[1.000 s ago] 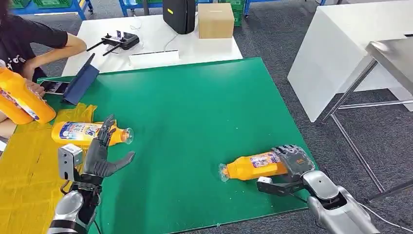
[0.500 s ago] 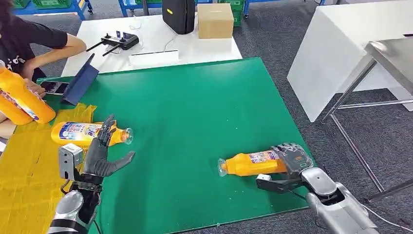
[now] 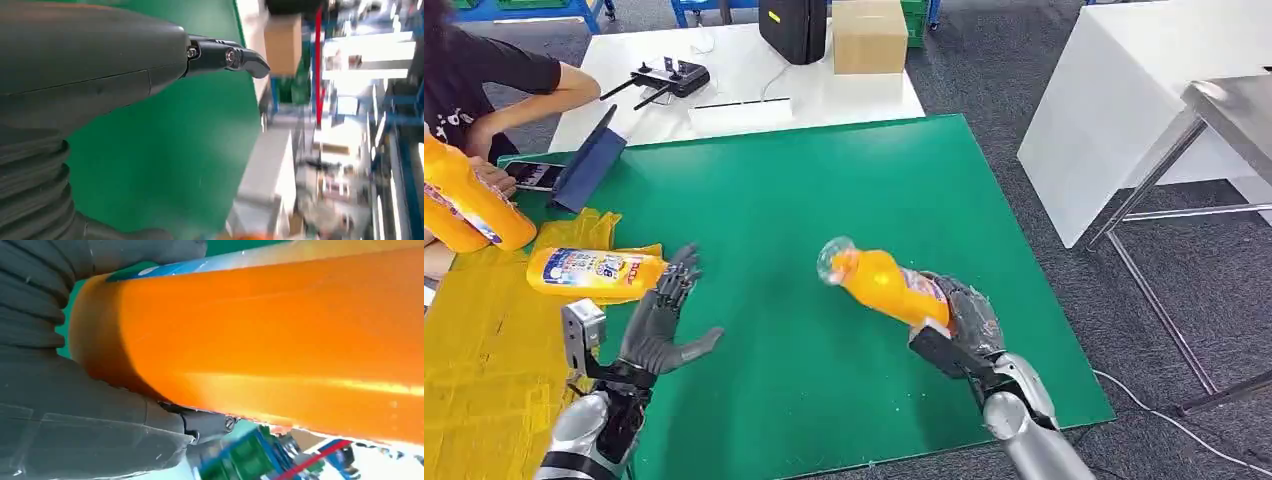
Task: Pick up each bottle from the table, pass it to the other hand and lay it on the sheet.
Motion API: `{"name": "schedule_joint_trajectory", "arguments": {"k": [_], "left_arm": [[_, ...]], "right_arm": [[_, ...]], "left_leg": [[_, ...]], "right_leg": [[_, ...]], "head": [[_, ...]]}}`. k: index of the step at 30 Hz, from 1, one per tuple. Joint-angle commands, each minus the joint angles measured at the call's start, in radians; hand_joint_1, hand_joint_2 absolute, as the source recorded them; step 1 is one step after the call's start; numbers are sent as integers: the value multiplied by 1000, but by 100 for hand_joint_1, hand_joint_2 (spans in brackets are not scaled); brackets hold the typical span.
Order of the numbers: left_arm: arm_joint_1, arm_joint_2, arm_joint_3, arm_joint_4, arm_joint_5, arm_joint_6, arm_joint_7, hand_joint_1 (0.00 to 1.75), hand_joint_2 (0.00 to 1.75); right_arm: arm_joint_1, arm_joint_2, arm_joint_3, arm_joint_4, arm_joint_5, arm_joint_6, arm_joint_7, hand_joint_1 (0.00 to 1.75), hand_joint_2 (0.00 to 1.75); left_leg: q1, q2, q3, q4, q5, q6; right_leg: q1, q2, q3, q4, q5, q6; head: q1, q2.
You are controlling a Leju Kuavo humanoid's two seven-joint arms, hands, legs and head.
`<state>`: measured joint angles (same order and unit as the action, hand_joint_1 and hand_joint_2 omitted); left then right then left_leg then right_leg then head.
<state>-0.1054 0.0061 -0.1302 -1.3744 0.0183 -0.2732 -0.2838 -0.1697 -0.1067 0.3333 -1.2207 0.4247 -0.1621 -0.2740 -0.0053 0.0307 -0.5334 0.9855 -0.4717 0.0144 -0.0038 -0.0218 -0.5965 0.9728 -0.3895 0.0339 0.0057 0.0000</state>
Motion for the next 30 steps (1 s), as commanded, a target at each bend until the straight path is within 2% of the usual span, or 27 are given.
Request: {"name": "schedule_joint_trajectory", "arguments": {"k": [1,2,10,13,14,16,19,24,25,30], "left_arm": [[-110,-10,-234,164,102,-19,6,0,175],[-113,-9,-237,164,104,-19,7,0,175],[-113,-1,-243,160,112,-16,9,0,175],[-113,-1,-243,160,112,-16,9,0,175],[-118,-5,-249,167,145,-47,11,0,175],[-128,-10,-262,177,164,-63,9,0,175],[-151,-15,-285,194,188,-66,7,0,175],[-156,-15,-289,197,193,-63,7,0,175],[-208,-26,-309,238,229,-61,16,0,175],[-245,-31,-344,266,217,-55,5,0,175]], "right_arm": [[-31,246,-178,204,-345,162,-88,175,175],[-31,250,-171,213,-347,162,-90,175,175],[-33,244,-160,215,-355,155,-98,175,175],[-33,244,-160,215,-355,155,-98,175,175],[-35,260,-161,240,-425,242,-73,175,175],[-47,284,-137,304,-468,296,-69,175,175],[-86,316,-57,438,-480,320,-89,175,175],[-93,321,-38,459,-479,316,-94,175,175],[-149,374,145,600,-423,297,-93,175,175],[-192,387,246,631,-395,287,-100,175,175]], "left_leg": [[2,-7,2,-1,0,-1],[0,-2,0,-1,0,0],[1,-5,2,-1,-1,-2],[0,-3,0,0,-1,-1],[-1,-2,-1,0,-1,-1],[0,-3,0,0,-1,-1],[0,-1,0,-1,-1,-1],[1,-2,1,-1,-1,-1],[1,0,0,0,-1,-1],[3,-4,0,1,-2,-2]], "right_leg": [[1,-2,4,-2,-1,0],[0,0,1,-1,0,0],[0,0,3,-2,-1,-1],[0,1,1,-1,0,0],[-1,1,-1,-1,0,0],[0,1,1,-2,0,0],[0,2,0,-2,0,0],[1,2,1,-2,0,-1],[0,3,0,-2,0,-1],[2,3,1,-1,-1,-1]], "head": [[1,0],[0,0],[0,0],[1,0],[0,0],[1,0],[1,0],[1,0],[1,0],[1,0]]}}
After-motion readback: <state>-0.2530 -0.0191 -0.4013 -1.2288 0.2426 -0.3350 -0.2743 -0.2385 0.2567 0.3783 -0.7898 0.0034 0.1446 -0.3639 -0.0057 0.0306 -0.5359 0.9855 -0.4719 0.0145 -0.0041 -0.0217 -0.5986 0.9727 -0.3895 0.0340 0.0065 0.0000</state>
